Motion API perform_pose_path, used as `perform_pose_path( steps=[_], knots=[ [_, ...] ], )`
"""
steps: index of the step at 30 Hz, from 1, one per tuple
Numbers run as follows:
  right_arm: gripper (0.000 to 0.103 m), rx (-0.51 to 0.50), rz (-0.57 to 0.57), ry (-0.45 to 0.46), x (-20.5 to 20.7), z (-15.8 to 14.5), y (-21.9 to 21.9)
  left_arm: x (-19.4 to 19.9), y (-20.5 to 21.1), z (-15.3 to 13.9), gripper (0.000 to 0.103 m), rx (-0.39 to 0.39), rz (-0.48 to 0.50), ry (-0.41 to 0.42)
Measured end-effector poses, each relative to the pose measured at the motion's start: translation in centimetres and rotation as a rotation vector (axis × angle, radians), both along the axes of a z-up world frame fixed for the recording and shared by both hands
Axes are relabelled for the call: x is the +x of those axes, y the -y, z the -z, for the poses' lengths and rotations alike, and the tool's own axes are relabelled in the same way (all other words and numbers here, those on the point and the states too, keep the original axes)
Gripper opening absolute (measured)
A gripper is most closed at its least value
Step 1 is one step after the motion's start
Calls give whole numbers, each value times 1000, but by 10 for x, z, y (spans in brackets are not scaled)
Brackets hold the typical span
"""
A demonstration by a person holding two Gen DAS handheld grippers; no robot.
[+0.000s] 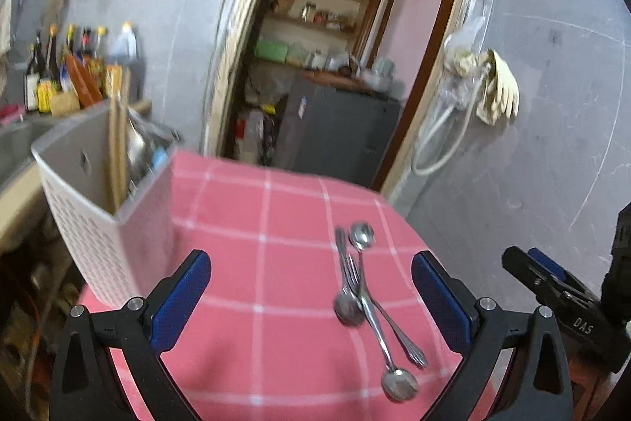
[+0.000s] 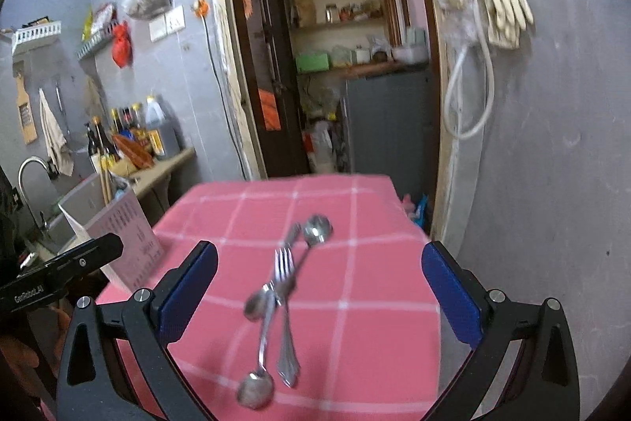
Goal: Organize utensils
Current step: 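Move both empty tools back over the remaining spoons and forks, then grasp the steel knife with the left tool while the right tool grasps a steel fork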
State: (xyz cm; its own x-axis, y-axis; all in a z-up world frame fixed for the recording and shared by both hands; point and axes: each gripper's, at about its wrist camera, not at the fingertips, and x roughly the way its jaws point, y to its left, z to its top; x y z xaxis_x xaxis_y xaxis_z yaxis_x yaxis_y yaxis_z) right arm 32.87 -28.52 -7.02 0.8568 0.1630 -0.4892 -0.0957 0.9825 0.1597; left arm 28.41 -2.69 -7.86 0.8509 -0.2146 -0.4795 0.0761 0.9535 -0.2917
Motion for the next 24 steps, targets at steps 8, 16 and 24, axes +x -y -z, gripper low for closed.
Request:
perform_pose_path(
  steps=[8,16,24],
  knots=[
    [101,16,-88,-142,16,48,4,19,18,37,102,-2,57,-109],
    [77,14,-163,-229,25,80,-4,37,32,71,87,-49,154,-234],
    [45,7,-254,-293,26,95,-17,55,48,95,42,-131,271,-334]
  ],
)
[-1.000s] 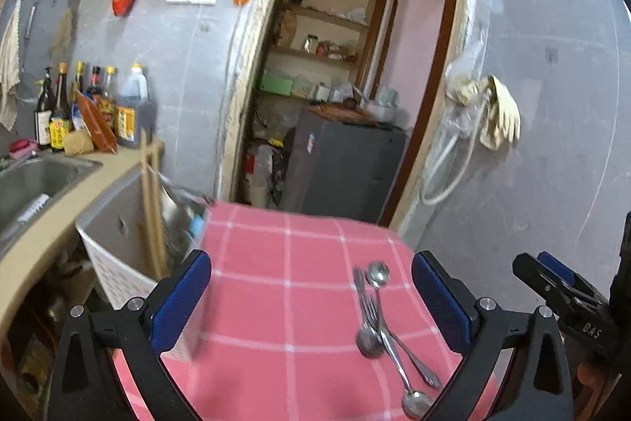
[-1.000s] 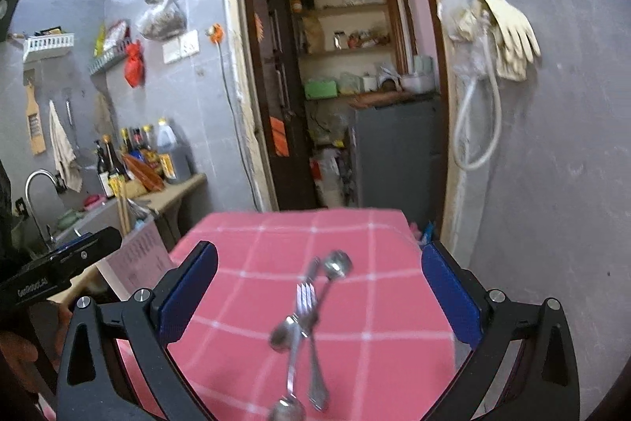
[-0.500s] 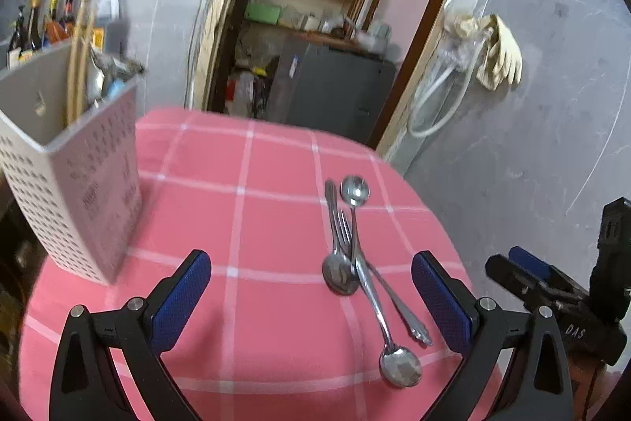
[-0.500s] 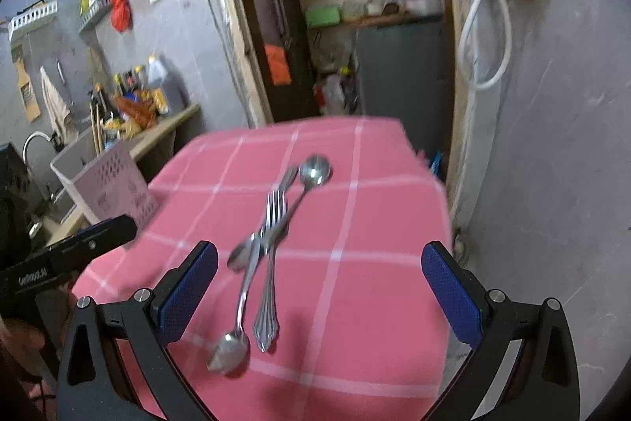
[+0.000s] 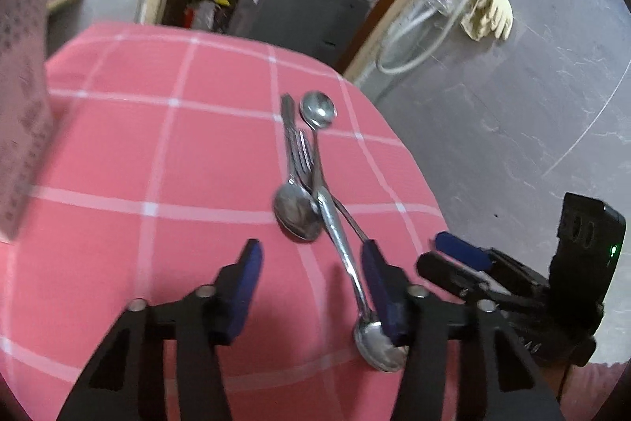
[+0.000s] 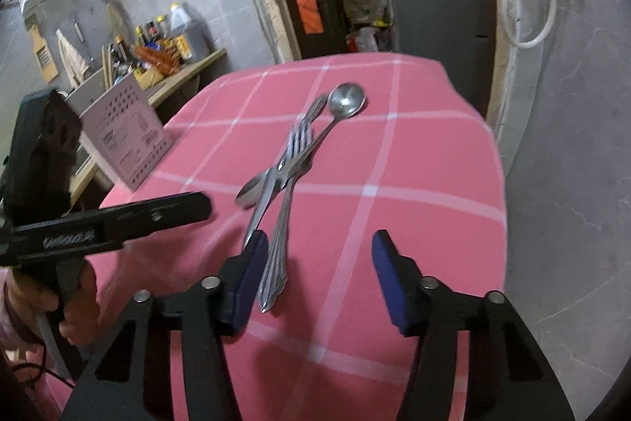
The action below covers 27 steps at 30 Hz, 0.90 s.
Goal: Organize utensils
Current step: 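Grasp the steel knife with the left tool while the right tool grasps a steel fork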
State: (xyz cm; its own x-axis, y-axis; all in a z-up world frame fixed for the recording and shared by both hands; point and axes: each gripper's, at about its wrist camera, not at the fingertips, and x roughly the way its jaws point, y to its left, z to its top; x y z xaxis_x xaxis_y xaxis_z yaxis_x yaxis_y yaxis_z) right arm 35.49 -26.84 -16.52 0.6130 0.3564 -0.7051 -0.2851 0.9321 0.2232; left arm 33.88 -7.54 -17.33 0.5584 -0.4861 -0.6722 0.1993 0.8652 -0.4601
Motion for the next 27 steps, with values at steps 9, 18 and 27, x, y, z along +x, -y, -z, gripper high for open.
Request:
perform_pose_path(
  steps=[9,18,27],
  knots=[
    [39,-56,-56,-13,-6,6,-12,17,13,12,26,-34,49,-54],
    [37,-200,-73,-1,-5,6,-21,23,15,19,25,-53,56,-98],
    [24,-233,-105,7,-8,0,-25,37,19,23,25,-57,48,-153]
  ],
)
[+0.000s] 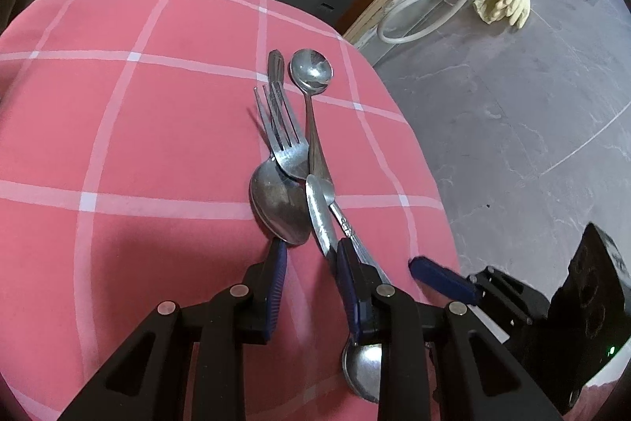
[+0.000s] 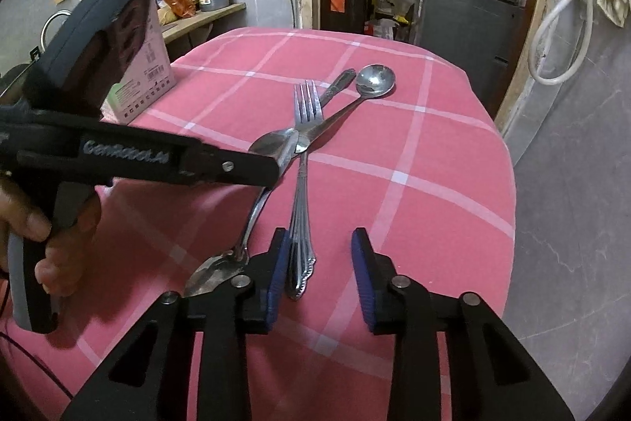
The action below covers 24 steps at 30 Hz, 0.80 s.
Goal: Organize utensils
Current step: 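Grasp the steel knife with the left tool while the right tool grasps a steel fork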
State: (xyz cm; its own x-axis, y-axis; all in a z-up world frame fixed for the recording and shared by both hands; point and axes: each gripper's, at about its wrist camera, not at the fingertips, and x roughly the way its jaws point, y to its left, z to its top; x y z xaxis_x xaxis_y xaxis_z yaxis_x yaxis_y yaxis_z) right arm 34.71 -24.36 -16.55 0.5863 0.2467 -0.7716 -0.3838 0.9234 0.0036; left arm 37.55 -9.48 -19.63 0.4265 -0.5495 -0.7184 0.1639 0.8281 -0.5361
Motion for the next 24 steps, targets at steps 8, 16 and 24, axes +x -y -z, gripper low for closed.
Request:
perform_pose_path(
  steps=[8,16,24],
  knots=[
    [17,26,-8,-36,-1,3,2,8,7,0,24,21,15,-32],
    [12,57,37,-70,-2,6,6,15,16,-2,15,71,28,-55],
    [11,78,87,-136,-14,9,15,5,4,-7,3,81,27,-70]
  ],
)
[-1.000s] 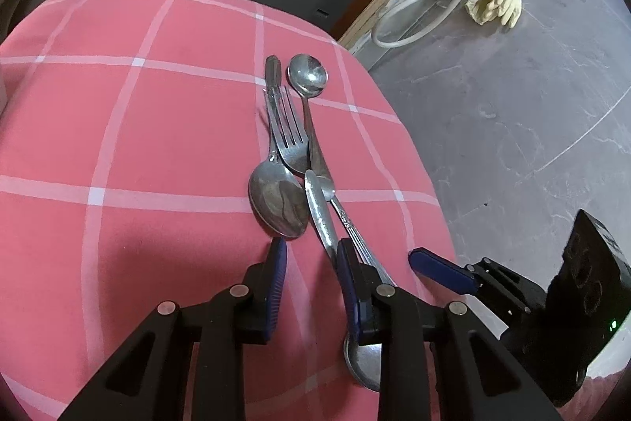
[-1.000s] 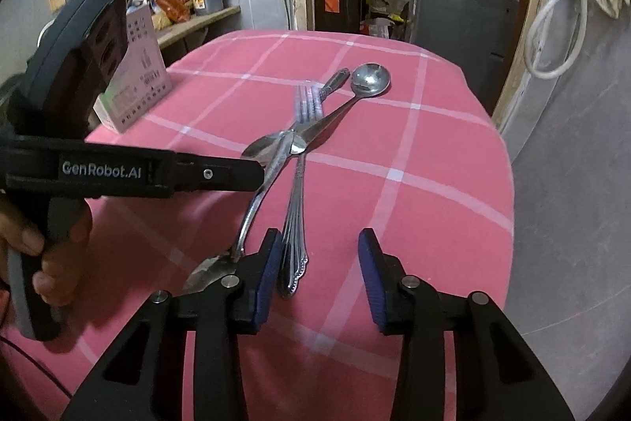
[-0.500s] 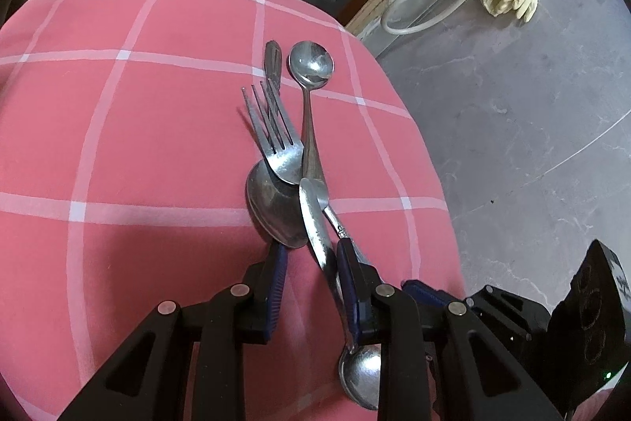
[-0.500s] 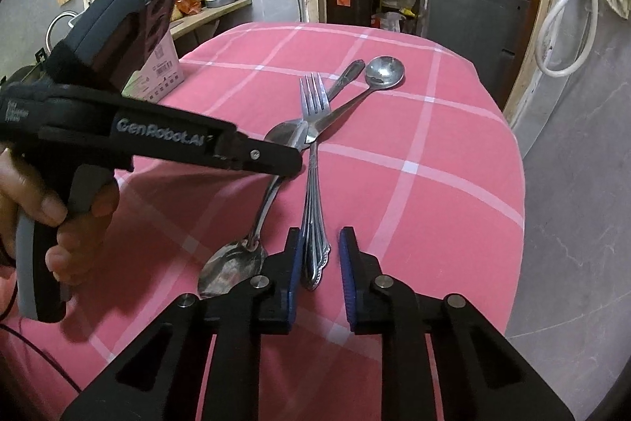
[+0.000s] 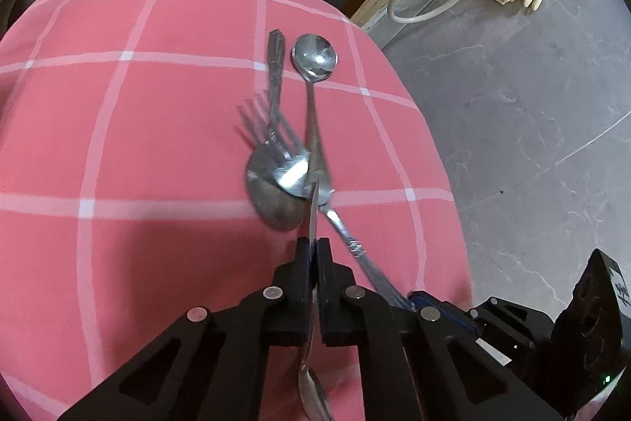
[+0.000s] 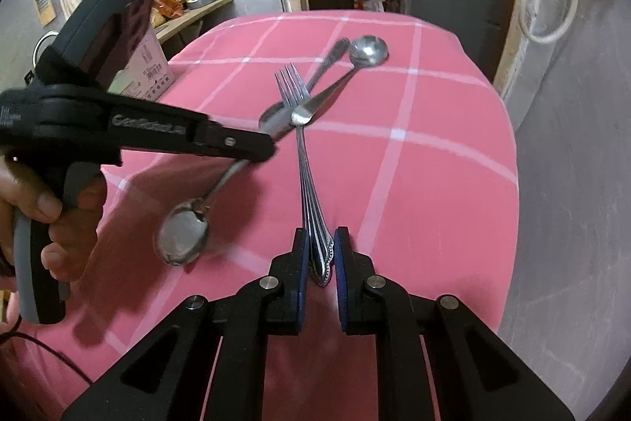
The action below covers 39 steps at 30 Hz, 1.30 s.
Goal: Organize utensils
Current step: 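Grasp the steel knife with the left tool while the right tool grasps a steel fork, then lift the knife with the left tool while the right tool lifts the fork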
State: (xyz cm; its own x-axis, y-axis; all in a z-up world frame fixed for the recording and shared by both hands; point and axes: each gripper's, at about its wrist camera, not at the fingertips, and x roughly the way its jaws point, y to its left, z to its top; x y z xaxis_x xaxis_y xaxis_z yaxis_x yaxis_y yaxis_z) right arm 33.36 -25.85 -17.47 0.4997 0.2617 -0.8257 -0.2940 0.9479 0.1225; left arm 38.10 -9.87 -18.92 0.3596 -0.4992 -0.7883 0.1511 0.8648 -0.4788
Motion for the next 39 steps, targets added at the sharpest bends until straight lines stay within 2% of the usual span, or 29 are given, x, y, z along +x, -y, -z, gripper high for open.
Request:
perform_pose_path(
  steps=[8,11,17,22,23,25,27,34,37,39],
  knots=[
    [12,59,-5,-97,-5,4,8,-31,-37,4,3,-1,-80,-38],
    [13,65,-21,-91,7,6,4,-41,-53,8,3,-23,-128,-56],
    [15,94,-53,-75,36,5,-9,-44,-59,10,3,-36,-180,-65],
    [15,116,-88,-133,59,9,-24,-38,-60,12,3,-55,-206,-75],
    [12,105,-94,-141,64,9,-28,-37,-61,12,3,-62,-209,-78],
    [12,101,-98,-160,68,9,-31,-36,-60,12,3,-60,-207,-79],
    [6,98,-98,-184,70,10,-30,-35,-59,12,3,-56,-203,-80],
    [6,209,-53,-284,66,17,-22,-29,-58,12,3,-48,-160,-121],
    [6,284,-19,-368,56,26,-20,-31,-57,11,3,-37,-117,-145],
    [6,299,-17,-363,46,29,-23,-33,-58,10,3,-36,-94,-153]
  ],
)
